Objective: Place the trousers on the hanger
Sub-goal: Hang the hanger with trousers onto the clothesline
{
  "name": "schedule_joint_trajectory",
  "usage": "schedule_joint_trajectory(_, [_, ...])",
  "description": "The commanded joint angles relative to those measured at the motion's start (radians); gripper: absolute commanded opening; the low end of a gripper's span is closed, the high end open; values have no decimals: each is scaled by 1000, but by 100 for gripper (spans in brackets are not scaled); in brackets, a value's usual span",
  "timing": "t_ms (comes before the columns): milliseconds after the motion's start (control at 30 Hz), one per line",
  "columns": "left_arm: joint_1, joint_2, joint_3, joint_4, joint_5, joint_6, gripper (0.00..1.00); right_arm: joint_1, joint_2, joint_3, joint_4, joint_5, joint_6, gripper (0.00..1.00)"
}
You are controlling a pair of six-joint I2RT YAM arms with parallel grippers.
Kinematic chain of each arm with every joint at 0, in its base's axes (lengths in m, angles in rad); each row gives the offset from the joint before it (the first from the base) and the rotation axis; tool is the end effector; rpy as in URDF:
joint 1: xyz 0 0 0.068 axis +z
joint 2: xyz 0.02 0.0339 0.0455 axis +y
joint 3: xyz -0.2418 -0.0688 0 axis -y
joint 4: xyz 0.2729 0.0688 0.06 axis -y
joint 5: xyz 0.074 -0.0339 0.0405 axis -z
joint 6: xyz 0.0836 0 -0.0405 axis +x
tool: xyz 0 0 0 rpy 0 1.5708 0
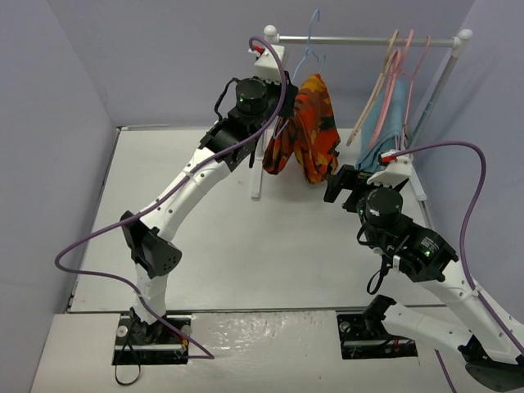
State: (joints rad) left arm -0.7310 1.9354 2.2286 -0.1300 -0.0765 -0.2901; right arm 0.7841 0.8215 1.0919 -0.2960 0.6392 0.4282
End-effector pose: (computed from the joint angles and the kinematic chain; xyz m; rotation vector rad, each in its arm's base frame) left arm 0.3805 -0.3327 0.5013 0.2539 1.4327 -0.7883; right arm 0.2075 0.1365 0.4176 0.2150 1.5938 0.4336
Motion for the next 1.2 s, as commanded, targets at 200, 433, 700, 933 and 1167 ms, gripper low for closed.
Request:
schedule_joint_trajectory(200, [93,72,269,215,41,-63,0,-3,-31,-12,49,24,43,100])
schedule_joint_trajectory(433, [111,77,160,242,67,-106,0,-3,-35,-12,34,27,50,100])
schedule_joint_trajectory(700, [111,3,53,253,59,-111,16,-3,-27,1,25,41,29,100])
schedule_joint_trajectory(933, [111,-161,-108,164,3,-56,78,-4,-44,19,24,31,-33,100])
schedule_joint_trajectory(1167, [114,-429,-308,-110,-64,57,96,-3,-106,51,15,26,-136,100])
